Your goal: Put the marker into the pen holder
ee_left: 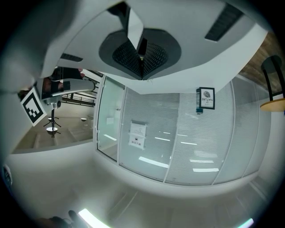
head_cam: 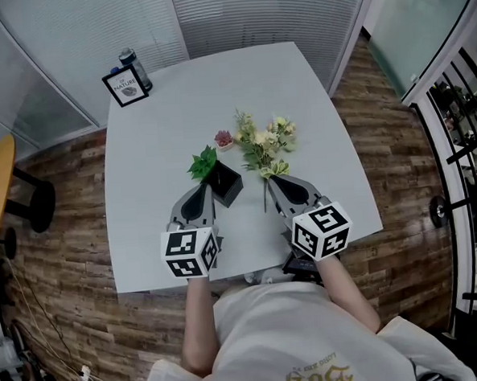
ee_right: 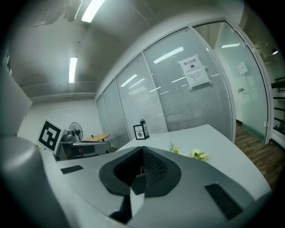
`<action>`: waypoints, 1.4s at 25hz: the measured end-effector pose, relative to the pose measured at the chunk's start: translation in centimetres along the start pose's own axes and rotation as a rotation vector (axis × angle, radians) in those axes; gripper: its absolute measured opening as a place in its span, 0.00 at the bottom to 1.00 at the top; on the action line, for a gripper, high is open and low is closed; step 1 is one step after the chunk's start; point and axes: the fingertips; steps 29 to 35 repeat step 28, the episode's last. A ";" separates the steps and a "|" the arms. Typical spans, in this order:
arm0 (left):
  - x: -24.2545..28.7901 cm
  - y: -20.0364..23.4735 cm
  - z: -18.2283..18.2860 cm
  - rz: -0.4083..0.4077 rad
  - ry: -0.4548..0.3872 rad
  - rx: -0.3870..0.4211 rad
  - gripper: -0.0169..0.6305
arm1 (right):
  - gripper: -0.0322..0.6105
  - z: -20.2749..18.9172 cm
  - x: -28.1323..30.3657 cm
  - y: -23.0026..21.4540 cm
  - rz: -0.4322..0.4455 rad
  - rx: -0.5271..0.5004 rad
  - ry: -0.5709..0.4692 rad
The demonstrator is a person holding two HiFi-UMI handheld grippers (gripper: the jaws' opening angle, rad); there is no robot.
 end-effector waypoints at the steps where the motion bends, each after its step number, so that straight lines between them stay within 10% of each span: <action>1: 0.0 0.0 0.0 -0.001 0.000 0.000 0.05 | 0.08 0.0 0.0 0.0 0.001 -0.002 0.002; 35: 0.4 -0.1 -0.1 -0.009 0.003 -0.007 0.05 | 0.08 -0.3 -0.1 -0.6 0.006 0.010 0.011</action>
Point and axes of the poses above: the fingertips, and each gripper's own axes: x forward along the fingers, y to its left, z out of its top, and after that the axes turned 2 degrees about -x, right-handed
